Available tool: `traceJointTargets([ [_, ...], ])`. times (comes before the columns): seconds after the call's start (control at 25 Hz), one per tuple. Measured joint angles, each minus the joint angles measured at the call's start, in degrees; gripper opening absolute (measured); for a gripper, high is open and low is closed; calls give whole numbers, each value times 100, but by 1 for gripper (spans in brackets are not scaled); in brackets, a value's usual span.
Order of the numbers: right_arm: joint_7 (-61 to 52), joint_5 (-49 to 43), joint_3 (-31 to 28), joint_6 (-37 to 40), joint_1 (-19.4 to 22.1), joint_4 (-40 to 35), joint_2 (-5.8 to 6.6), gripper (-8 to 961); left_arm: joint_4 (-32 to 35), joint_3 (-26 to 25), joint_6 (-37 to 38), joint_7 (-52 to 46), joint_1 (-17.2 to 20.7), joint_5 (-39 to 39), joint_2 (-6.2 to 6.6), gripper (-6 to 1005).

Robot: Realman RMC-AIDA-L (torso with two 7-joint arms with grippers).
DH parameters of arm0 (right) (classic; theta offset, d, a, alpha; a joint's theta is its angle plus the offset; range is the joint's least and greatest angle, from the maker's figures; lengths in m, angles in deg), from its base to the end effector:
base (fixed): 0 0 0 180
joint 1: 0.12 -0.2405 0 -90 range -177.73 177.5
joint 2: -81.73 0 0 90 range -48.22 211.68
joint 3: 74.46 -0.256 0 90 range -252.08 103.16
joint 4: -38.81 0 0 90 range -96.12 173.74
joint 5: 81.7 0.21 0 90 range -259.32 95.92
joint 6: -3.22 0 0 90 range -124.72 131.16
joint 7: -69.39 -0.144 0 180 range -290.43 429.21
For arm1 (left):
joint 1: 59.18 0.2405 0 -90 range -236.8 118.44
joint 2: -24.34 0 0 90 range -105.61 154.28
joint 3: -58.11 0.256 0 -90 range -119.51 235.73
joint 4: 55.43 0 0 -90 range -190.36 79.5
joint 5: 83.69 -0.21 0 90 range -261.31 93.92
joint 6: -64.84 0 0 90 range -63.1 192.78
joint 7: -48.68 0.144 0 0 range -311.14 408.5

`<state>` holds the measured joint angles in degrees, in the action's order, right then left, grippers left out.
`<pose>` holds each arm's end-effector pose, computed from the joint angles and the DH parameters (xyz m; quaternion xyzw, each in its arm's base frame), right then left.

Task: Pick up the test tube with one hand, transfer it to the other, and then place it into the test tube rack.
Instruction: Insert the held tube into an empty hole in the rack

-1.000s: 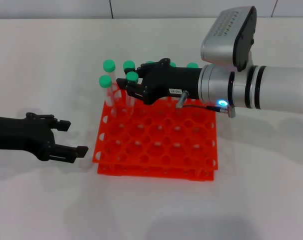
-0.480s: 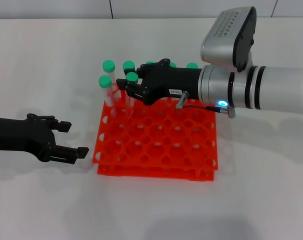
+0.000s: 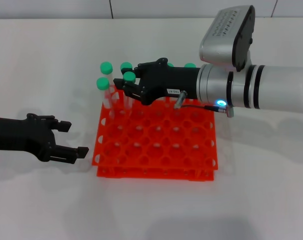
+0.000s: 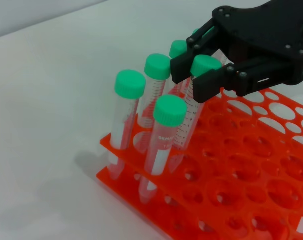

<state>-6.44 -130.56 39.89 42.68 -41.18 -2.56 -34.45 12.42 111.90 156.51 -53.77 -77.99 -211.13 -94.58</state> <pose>0.1178 0.3760 -0.1128 -0.9461 0.1409 0.2439 0.1598 -0.2812 0.3015 0.0408 -0.9531 -0.2674 -0.0333 0.1378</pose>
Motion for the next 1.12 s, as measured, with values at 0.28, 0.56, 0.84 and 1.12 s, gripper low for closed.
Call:
traceJointTargets([
  [0.28, -6, -10, 7, 0, -65, 43, 0, 267, -48, 0, -31, 62, -19, 0, 0, 893],
  [0.56, -14, -13, 56, -23, -82, 56, 0, 267, -70, 7, -52, 69, -39, 0, 0, 893],
  [0.84, -18, -13, 71, -44, -91, 70, 0, 267, -138, 3, -63, 89, -76, 0, 0, 893],
  [1.12, -20, -19, 70, -44, -123, 76, 0, 267, -141, 0, -72, 94, -79, 0, 0, 893],
])
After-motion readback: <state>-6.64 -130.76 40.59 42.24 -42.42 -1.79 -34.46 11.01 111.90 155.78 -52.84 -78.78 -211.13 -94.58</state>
